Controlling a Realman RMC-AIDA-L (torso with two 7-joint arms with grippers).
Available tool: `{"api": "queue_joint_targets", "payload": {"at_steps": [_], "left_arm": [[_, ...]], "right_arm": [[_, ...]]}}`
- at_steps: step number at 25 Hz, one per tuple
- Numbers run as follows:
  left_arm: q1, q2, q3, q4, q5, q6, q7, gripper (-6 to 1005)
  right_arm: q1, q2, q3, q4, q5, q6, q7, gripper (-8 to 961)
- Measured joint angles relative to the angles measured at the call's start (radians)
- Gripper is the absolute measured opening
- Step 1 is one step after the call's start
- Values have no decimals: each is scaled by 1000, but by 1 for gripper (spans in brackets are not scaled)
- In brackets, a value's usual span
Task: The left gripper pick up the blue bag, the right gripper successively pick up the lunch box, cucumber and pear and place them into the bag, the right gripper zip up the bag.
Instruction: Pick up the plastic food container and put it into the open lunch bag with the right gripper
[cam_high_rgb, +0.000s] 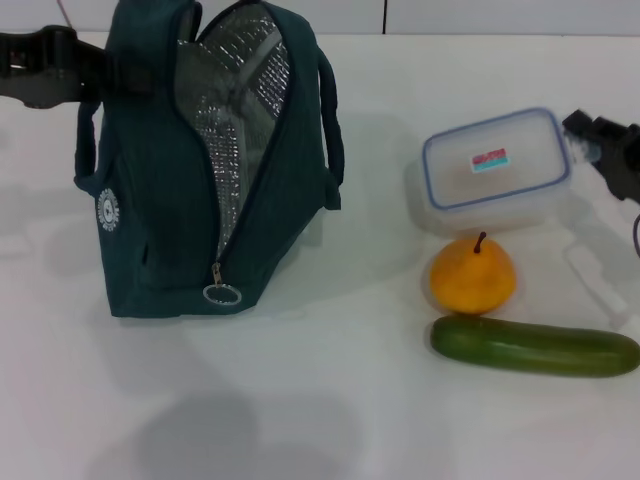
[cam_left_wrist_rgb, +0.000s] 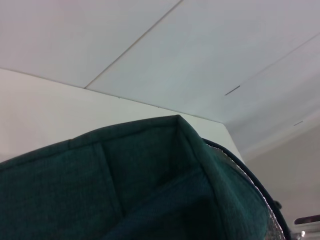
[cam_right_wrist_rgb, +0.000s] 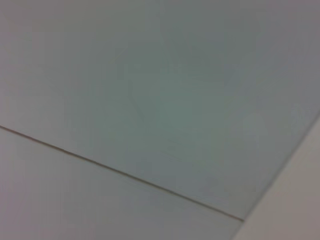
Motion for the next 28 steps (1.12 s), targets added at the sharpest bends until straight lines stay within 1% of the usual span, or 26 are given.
{"api": "queue_joint_targets", "payload": {"at_steps": [4, 9, 16, 24, 28], "left_arm": [[-4, -2, 0, -9, -1, -1, 8, 44], [-18, -1, 0, -57, 2, -1, 28, 44], [-23, -4, 0, -69, 5, -2, 34, 44], [-23, -9, 12, -75, 7, 0, 34, 44], [-23, -10, 29, -76, 5, 1, 35, 44]], "right_arm": [[-8, 0, 3, -1, 51, -71, -23, 101], [-25, -3, 3, -3, 113, -155, -27, 103], [-52, -4, 3, -27, 175, -265, -19, 106], [-36, -4, 4, -35, 207, -329, -2, 109], [-10, -1, 4, -88, 225, -372, 30, 111]]}}
